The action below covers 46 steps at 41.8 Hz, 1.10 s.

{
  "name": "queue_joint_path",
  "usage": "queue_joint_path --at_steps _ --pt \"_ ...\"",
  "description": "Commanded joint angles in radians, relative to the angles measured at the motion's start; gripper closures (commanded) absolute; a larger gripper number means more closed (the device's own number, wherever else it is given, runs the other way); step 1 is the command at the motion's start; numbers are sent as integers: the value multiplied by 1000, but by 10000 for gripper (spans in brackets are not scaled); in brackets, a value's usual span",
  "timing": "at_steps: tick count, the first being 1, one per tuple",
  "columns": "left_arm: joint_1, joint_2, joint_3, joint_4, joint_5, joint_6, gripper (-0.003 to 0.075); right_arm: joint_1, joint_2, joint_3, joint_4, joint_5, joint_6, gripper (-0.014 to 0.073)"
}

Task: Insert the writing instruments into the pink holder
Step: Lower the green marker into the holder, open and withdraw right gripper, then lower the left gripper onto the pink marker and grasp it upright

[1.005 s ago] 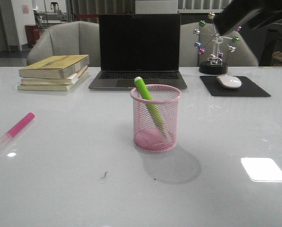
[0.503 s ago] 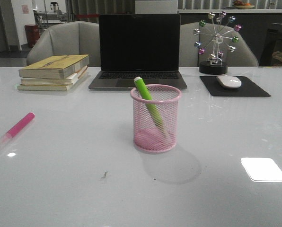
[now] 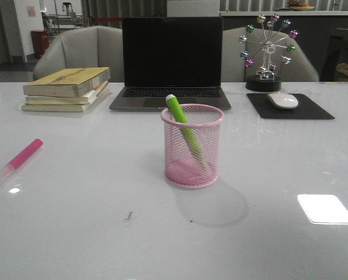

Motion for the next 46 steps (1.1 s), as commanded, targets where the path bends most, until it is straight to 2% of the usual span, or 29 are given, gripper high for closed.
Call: queue_joint_path --at_steps 1,21,35,46 --pt "27 82 -104 -1 -56 -12 263 1 -7 -29 -3 -70 -2 130" --pt "44 519 -473 -1 -53 -10 263 1 -7 -29 -3 -70 -2 130" --pt "44 672 -595 44 -50 -10 263 1 -7 -29 -3 -70 -2 130" --pt "44 724 -626 49 -54 -10 263 1 -7 -29 -3 -70 -2 130"
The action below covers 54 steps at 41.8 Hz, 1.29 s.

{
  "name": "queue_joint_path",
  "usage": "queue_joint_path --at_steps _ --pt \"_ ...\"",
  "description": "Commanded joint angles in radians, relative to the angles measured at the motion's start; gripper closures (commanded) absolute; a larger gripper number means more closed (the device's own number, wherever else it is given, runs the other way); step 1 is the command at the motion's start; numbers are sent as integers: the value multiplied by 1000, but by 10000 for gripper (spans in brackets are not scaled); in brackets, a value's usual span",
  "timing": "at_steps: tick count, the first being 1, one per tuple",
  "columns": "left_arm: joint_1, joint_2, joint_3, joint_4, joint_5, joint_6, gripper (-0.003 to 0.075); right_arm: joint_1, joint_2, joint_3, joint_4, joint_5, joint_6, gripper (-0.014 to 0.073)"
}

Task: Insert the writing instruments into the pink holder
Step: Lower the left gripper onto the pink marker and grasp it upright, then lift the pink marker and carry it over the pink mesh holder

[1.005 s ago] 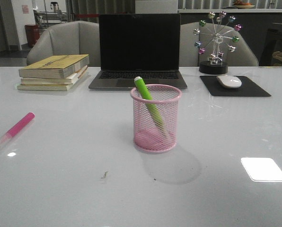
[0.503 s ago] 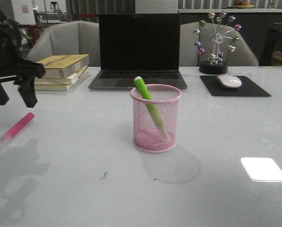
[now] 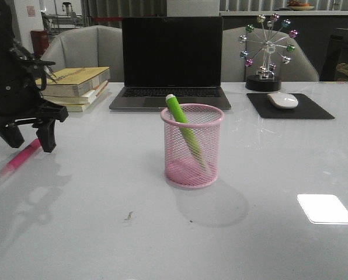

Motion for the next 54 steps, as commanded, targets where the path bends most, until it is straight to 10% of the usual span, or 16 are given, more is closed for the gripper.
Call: queue_joint_path --at_steps 1,32,54 --pt "0 -45 -35 3 -32 -10 263 1 -7 -29 -3 -70 -2 130" --pt "0 -113 -3 -19 13 0 629 1 -7 -29 -3 -70 -2 130" --pt "-129 -703 544 -78 -634 2 629 1 -7 -29 -3 -70 -2 130"
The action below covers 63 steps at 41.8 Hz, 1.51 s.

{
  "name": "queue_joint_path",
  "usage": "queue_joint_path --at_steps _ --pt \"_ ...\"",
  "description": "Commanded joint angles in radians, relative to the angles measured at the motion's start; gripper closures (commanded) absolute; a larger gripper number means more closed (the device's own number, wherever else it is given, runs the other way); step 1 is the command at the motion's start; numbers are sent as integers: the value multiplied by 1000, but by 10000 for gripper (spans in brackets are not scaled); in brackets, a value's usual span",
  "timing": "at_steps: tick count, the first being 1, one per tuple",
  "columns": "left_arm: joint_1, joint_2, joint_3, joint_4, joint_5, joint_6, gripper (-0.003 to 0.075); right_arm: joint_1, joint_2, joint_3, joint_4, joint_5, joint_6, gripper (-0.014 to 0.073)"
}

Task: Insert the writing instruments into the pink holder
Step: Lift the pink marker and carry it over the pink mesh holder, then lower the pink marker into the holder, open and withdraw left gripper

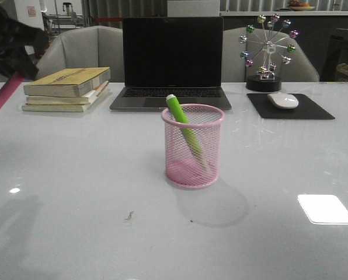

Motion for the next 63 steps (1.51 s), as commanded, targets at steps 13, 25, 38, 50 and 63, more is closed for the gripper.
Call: queue_joint_path --at_steps 13,25,38,50,63 --pt "-314 -179 190 -108 -649 -1 629 1 -7 -29 -3 -70 -3 130" --pt "-523 -8 188 -108 -1152 -3 629 1 -7 -29 -3 -70 -3 130" --pt "-576 233 188 -100 -1522 -6 629 1 -7 -29 -3 -70 -3 130" --pt "-576 334 182 -100 -1520 -6 629 1 -7 -29 -3 -70 -3 130" --pt "-576 338 171 -100 -1477 -6 511 1 -7 -29 -3 -70 -3 130"
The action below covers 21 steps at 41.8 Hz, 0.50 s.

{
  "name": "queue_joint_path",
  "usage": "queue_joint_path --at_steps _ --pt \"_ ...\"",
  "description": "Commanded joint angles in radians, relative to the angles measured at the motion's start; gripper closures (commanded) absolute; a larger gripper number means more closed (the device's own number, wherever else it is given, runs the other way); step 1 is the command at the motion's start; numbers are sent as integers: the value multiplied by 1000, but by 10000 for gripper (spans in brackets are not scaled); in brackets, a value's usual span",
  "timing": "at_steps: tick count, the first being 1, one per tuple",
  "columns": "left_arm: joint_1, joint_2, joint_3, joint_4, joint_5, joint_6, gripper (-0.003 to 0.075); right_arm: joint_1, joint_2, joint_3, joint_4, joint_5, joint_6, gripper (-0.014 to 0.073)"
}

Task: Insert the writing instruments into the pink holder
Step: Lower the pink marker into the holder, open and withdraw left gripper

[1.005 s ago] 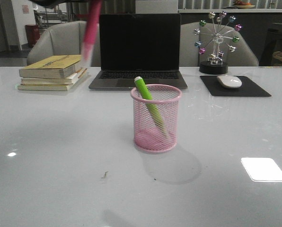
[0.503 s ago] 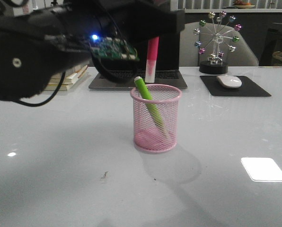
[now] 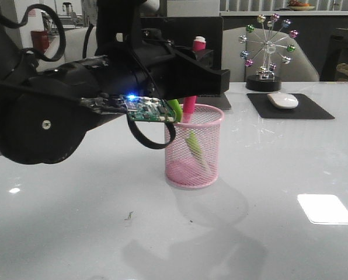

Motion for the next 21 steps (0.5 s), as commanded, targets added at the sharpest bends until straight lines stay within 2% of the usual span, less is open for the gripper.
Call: queue_joint_path --at_steps 1,6,9,17,21 --pt "-9 -51 -35 -1 -63 -8 481 1 -7 -29 -3 -70 -3 130" --pt "-9 -51 -38 -1 -59 -8 386 1 -7 -29 -3 -70 -3 130" --pt "-9 -51 -38 -1 -59 -8 360 1 -7 -29 -3 -70 -3 130" --pt "-9 -62 -38 -1 -51 -8 353 1 -7 -29 -3 -70 -3 130" --pt "-9 -104 -38 -1 36 -2 353 1 -7 -29 -3 -70 -3 130"
